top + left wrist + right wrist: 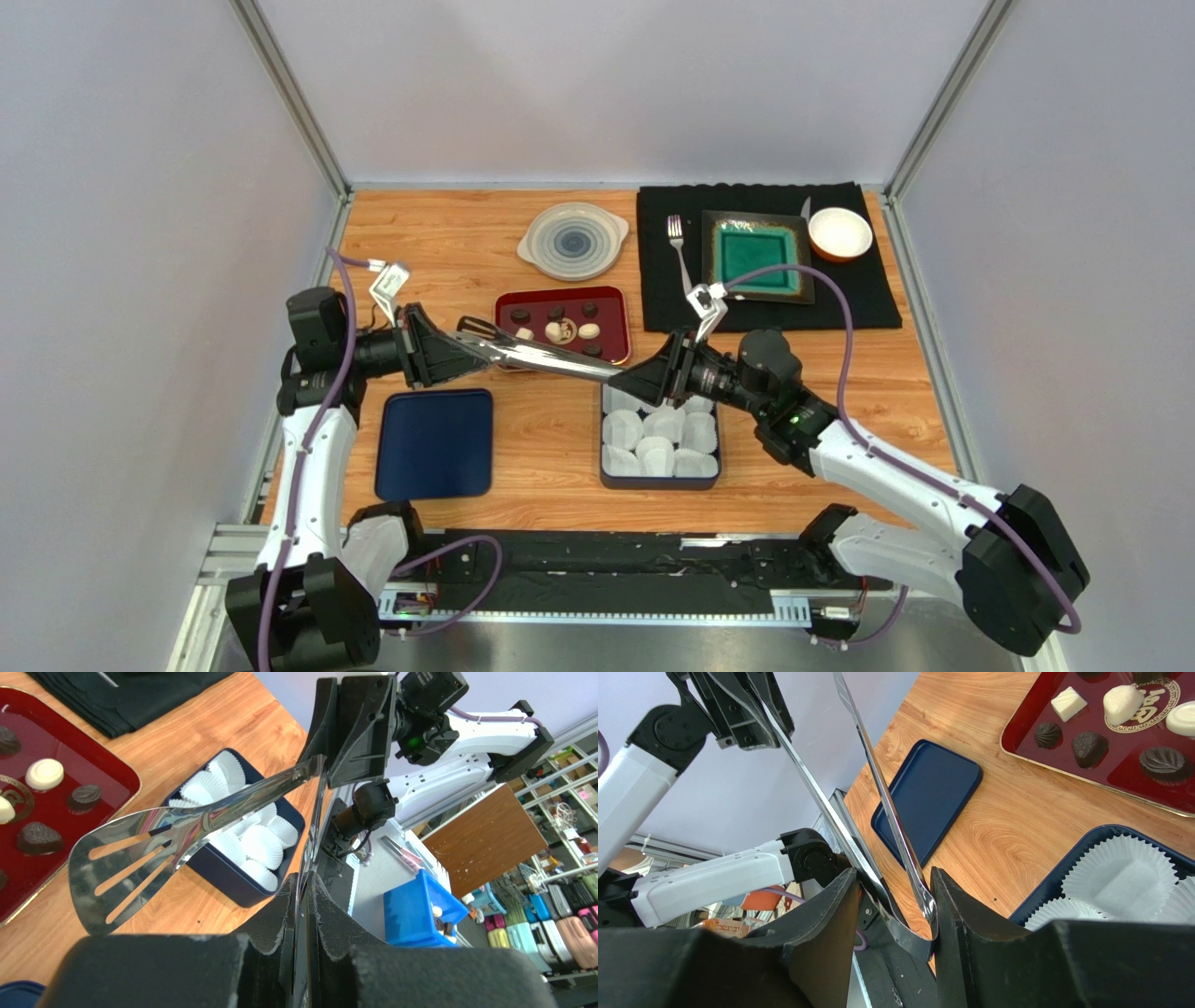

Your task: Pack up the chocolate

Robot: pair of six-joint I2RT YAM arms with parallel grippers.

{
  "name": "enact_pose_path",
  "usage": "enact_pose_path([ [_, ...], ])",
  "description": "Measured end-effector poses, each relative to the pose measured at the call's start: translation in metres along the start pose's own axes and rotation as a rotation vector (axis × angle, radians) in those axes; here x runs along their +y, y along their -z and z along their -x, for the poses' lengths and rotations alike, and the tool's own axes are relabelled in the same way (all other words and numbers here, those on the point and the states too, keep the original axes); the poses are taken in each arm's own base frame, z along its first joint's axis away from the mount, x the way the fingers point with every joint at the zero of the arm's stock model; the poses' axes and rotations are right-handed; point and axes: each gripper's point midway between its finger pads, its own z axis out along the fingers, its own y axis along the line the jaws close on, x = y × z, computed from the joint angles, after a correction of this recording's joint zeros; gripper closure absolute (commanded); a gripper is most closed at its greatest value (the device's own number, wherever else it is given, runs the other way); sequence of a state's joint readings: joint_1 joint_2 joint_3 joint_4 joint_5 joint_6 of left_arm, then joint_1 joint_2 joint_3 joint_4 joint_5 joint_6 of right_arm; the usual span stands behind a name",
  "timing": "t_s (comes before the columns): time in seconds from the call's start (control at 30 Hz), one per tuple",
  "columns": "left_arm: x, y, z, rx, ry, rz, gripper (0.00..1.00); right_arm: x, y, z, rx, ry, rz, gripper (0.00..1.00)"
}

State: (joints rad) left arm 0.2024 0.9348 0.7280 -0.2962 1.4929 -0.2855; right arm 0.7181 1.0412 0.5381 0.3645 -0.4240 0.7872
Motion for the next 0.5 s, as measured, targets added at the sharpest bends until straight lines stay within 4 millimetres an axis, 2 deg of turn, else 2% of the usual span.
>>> enact_pose_path([
  [0.2, 0.001, 0.001, -0.011, -0.002, 0.015, 0.000, 0.86, 0.008, 0.003, 0.019, -0.006, 0.015, -0.010, 0.76],
  [0.3, 0.001, 0.001, -0.019, 0.000, 0.027, -0.002, 0.72, 0.015, 0.003, 0.035, -0.029, 0.036, -0.008, 0.79],
  [0.37, 0.002, 0.000, -0.023, 0.001, 0.042, -0.005, 0.65, 0.025, 0.004, 0.048, -0.047, 0.052, 0.009, 0.81],
  [0.5, 0.004, -0.002, -0.028, 0.007, 0.080, -0.013, 0.61, 0.058, 0.008, 0.081, -0.088, 0.103, 0.091, 0.86],
])
